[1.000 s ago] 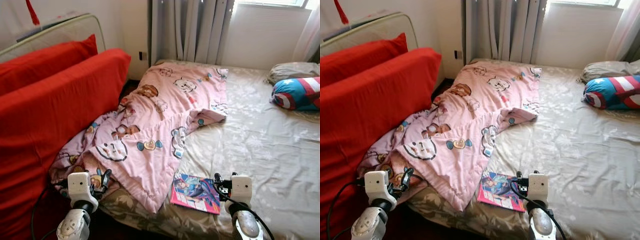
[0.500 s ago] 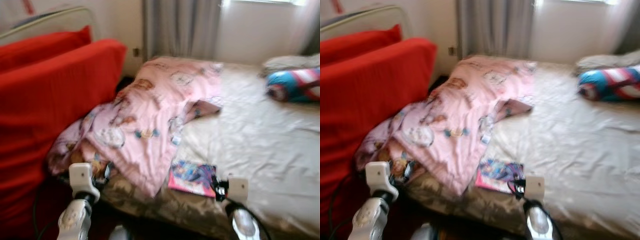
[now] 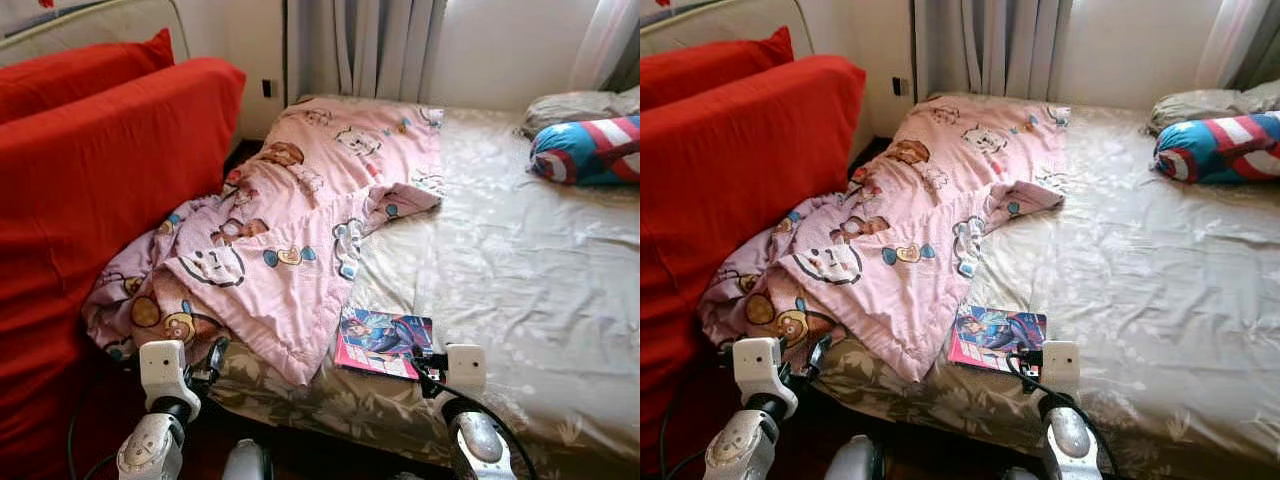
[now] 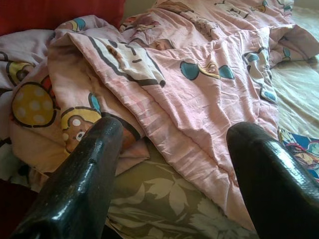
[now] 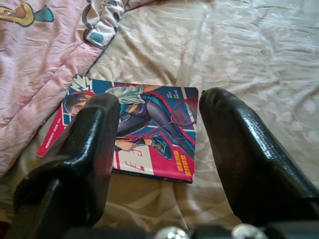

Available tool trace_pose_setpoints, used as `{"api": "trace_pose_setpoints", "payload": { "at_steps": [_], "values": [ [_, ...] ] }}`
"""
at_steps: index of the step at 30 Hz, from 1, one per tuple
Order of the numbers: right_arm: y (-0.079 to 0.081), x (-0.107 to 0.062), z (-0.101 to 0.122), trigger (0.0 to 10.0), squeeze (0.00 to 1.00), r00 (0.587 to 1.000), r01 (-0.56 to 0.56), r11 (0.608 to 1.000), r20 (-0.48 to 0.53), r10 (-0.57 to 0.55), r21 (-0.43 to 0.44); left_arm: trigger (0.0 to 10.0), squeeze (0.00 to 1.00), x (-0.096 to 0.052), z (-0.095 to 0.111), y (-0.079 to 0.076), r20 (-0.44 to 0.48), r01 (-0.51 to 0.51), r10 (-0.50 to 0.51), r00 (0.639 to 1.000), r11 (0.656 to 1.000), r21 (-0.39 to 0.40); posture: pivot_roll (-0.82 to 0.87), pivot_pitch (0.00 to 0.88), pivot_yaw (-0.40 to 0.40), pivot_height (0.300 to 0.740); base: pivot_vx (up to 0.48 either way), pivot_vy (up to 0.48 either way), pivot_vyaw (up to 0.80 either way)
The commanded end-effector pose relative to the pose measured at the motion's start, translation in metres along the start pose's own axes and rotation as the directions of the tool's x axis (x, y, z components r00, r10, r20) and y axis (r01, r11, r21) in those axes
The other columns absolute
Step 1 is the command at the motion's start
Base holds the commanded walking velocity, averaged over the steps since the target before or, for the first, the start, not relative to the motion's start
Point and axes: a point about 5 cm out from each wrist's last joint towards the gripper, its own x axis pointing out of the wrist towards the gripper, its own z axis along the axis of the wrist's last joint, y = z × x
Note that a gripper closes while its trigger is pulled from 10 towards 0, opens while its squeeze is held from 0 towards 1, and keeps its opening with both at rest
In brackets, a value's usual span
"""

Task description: Clean up the room

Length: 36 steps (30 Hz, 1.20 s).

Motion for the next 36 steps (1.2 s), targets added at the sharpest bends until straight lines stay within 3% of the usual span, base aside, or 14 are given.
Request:
{"api": "trace_pose_setpoints", "payload": {
  "at_steps": [1,16,36],
  "values": [
    [-0.001,-0.002,-0.004,10.0,0.0,1.0,0.003,1.0,-0.018,-0.003,0.012,10.0,0.0,0.002,0.003,-0.001,0.003,0.008,-0.008,1.0,1.0,-0.01,-0.01,0.045,-0.015,0.626,0.0,0.0,0.0],
    [0.004,0.0,-0.009,10.0,0.0,0.997,-0.022,1.0,-0.07,0.023,0.013,10.0,0.0,0.003,0.003,-0.003,-0.001,0.013,-0.013,1.0,1.0,-0.007,0.0,0.044,-0.012,0.611,0.0,0.0,0.0],
    [0.016,0.0,-0.008,10.0,0.0,0.99,-0.135,0.99,-0.042,0.137,0.047,10.0,0.0,0.004,0.005,-0.005,0.002,0.019,-0.019,1.0,1.0,-0.008,0.0,0.047,-0.011,0.606,0.0,0.0,0.0]
  ]
}}
